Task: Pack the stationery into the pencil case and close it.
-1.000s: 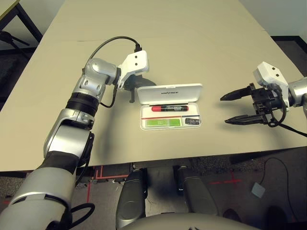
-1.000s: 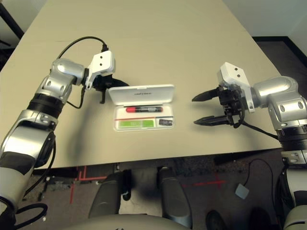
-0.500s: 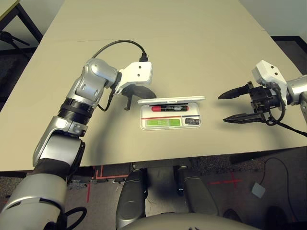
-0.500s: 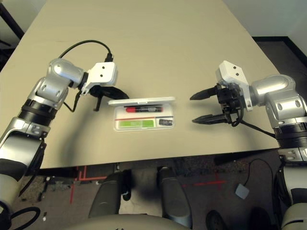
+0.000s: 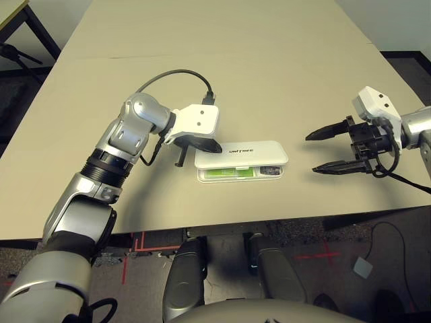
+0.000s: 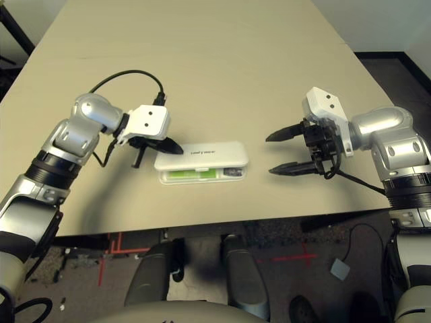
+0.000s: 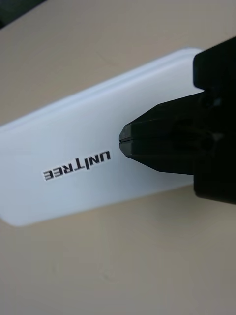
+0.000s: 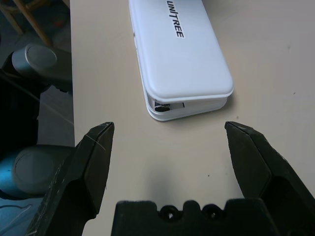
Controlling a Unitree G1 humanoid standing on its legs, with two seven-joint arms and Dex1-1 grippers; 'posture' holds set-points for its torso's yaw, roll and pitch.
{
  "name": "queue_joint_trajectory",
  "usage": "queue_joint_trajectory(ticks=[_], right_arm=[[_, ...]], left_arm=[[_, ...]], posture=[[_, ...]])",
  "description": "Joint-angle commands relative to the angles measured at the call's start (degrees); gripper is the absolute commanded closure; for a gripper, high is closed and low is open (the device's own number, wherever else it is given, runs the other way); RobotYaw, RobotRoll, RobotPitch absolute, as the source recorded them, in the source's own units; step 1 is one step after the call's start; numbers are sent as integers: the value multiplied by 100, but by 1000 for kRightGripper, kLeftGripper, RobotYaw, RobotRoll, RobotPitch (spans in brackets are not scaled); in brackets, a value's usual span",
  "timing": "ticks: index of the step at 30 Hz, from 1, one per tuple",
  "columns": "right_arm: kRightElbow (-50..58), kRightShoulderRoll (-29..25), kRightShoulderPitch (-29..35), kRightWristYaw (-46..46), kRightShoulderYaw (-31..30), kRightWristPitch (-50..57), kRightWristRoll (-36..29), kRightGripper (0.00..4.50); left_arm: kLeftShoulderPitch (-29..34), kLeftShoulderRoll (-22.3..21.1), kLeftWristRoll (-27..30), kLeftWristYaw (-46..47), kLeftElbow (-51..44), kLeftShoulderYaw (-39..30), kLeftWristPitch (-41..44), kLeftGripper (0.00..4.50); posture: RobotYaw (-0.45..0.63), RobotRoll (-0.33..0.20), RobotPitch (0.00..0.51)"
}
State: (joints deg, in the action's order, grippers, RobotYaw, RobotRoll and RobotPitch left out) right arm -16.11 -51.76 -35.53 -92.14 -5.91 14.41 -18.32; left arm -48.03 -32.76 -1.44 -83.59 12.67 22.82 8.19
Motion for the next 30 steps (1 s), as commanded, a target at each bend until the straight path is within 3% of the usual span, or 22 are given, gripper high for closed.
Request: queue_joint_trajectory(ticks=[1,18,30], right_arm=[[46,-76,46,-36,66,14,-27,0],[42,-36,58,70,102,12,-16,0],[55,50,59,166,85,24,-35,0]], left_arm=[[181,20,-31,-27,-327,198,83,4470],[339,-134,-625,77,-266,632,-464,4470],[442,15,-230,41,-600,449,265,4470]], posture=[[-71,0,181],[-80,0,183],[-73,0,183]])
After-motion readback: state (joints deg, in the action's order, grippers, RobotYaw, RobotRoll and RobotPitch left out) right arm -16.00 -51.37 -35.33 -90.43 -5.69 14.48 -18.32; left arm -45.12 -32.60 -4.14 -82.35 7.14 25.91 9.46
